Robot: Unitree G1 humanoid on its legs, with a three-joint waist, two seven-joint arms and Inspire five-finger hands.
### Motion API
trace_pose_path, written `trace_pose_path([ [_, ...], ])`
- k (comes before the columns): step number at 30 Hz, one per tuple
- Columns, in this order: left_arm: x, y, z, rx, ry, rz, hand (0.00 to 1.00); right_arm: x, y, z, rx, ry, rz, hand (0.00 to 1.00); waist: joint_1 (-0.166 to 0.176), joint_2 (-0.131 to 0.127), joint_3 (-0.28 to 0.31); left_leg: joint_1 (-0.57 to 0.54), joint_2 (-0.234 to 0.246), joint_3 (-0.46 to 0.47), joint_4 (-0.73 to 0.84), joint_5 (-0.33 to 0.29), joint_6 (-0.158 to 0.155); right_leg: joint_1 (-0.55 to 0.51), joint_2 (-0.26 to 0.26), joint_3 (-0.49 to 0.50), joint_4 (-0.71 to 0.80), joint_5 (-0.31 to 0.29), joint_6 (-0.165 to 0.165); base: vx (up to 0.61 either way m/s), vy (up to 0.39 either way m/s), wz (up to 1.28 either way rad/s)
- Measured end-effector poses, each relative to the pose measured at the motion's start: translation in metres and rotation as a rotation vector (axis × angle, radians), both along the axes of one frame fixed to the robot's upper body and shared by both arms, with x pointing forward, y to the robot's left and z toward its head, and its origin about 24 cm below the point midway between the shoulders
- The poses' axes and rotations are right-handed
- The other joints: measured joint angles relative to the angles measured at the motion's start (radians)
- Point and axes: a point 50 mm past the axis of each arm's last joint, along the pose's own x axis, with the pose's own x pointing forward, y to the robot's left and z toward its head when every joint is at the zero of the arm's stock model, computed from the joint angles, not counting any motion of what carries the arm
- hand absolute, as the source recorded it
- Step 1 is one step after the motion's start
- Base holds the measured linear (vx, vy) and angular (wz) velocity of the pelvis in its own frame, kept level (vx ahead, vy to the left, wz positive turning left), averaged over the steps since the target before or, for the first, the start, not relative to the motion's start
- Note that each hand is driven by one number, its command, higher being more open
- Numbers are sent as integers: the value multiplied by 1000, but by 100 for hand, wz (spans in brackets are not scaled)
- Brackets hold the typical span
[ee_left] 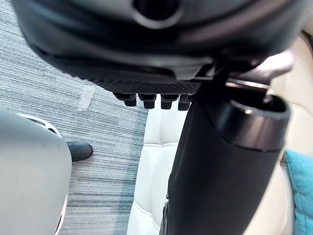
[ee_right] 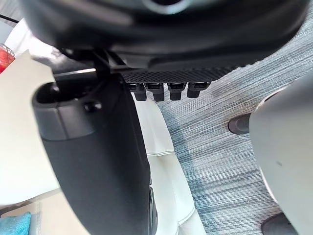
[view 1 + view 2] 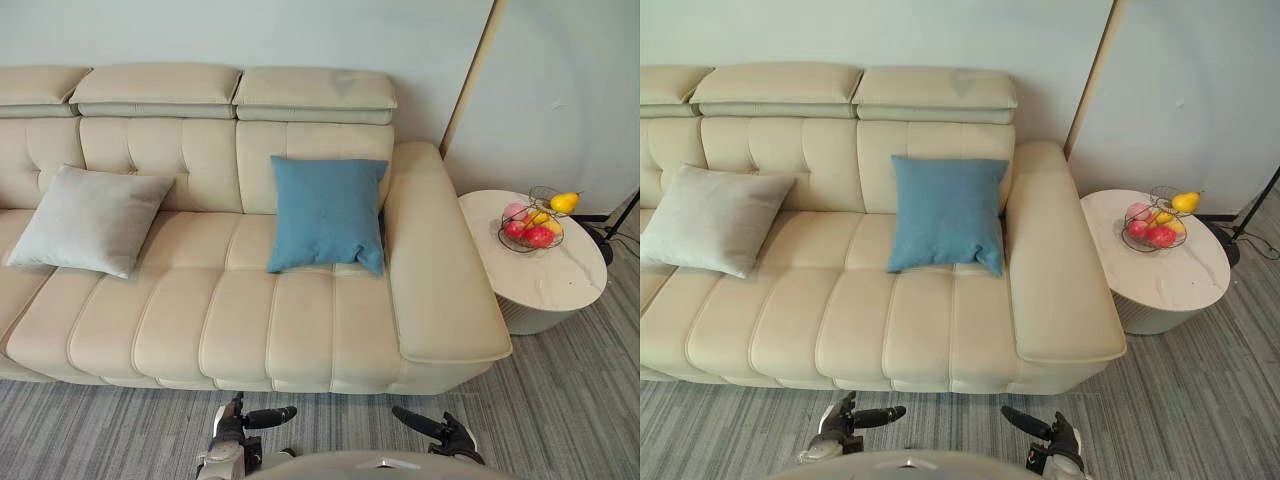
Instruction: Pick up cushions and gather them together orderly.
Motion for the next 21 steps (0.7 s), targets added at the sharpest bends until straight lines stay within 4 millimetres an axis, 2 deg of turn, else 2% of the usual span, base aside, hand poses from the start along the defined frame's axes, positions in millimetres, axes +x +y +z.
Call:
trace_pose_path([
  [3,-2,1,-1,-5,9,28,100,-2,1,0,-10,13,37,100,-2,0,7,32,18,58,-1,-9,-13,-1,16,53,2,6,9,-44,-8,-59],
  [5,-1,1,0,-5,10,29,100,-1,2,0,-18,12,52,100,-4,-2,12,33,39,91,34,-33,-24,-7,30,88,4,9,15,-31,-47,-62],
  [6,0,2,0,-6,7,38,100,1,2,1,-20,3,60,100,-4,-3,21,24,57,112,91,-65,-35,-16,45,117,10,10,15,-21,-81,-76],
  [7,-1,5,0,-10,5,67,100,4,5,2,-16,-4,63,100,-4,-9,28,-15,80,69,190,-107,-32,-35,63,153,22,9,15,-11,-97,-88],
  [8,1,5,0,-15,-1,83,100,5,4,2,-18,-6,63,100,-4,-6,29,-41,83,-1,234,-124,-9,-53,72,178,35,9,15,-10,-105,-106],
  [9,2,4,0,-21,-4,99,100,9,2,3,-28,-16,65,100,-3,0,36,-79,83,-110,293,-155,9,-91,89,226,55,10,16,-17,-67,-89],
  [10,2,3,0,-22,-3,100,100,10,0,4,-32,-19,67,100,-3,6,37,-87,85,-134,305,-168,7,-103,96,242,61,11,17,-25,3,-117],
  [11,3,-2,0,-32,-4,101,100,11,-5,5,-49,-19,70,100,-4,28,42,-90,97,-160,318,-213,-8,-134,123,290,80,13,20,-14,100,-91],
  [13,7,-3,1,-34,-14,99,100,12,-7,5,-55,-20,72,100,-5,37,49,-80,106,-117,319,-242,-35,-167,144,346,103,18,28,-9,115,-125],
  [14,9,2,2,-19,-20,100,100,16,-3,6,-56,-33,97,100,-4,17,60,-73,111,-33,320,-258,-33,-206,160,415,129,30,44,-21,91,-151],
  [16,10,5,2,-10,-20,100,100,21,-1,7,-56,-43,115,100,-4,12,63,-65,118,31,319,-262,-38,-244,173,429,140,51,44,-6,47,-135],
  [17,10,6,3,-4,-20,102,100,25,1,8,-55,-53,128,100,-2,10,62,-58,137,103,315,-262,-38,-274,185,382,140,81,23,33,-28,-186],
  [18,9,7,3,-1,-18,97,100,32,3,10,-55,-70,129,100,-3,10,64,-43,153,198,312,-261,-38,-321,168,204,182,69,-22,65,-31,-197],
  [19,10,6,3,0,-18,90,100,33,3,11,-57,-73,129,100,-4,11,65,-29,154,236,310,-261,-39,-334,148,106,203,53,-46,97,-7,-175],
  [21,12,1,2,-9,-19,72,100,31,-5,11,-75,-70,113,100,-11,32,73,21,161,318,297,-259,-42,-348,55,-182,261,30,-84,118,5,-115],
])
